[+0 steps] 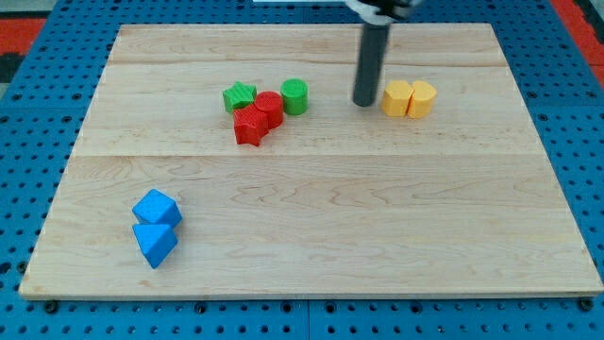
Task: Push the green circle into the red circle
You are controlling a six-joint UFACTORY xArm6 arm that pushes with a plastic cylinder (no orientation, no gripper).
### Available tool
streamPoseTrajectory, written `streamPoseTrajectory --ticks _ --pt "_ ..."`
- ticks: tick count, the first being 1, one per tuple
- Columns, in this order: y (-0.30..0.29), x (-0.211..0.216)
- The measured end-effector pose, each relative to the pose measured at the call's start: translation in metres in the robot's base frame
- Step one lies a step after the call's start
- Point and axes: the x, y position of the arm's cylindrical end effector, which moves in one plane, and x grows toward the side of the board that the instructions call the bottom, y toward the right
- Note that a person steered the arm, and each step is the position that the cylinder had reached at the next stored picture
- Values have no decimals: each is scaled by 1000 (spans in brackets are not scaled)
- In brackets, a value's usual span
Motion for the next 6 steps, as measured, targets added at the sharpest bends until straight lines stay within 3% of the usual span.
streamPoseTrajectory --ticks 1,3,4,5,6 --pt "-44 -15" --pt "-51 -21" --pt "-81 -7" --pt "-50 -10" --pt "44 20"
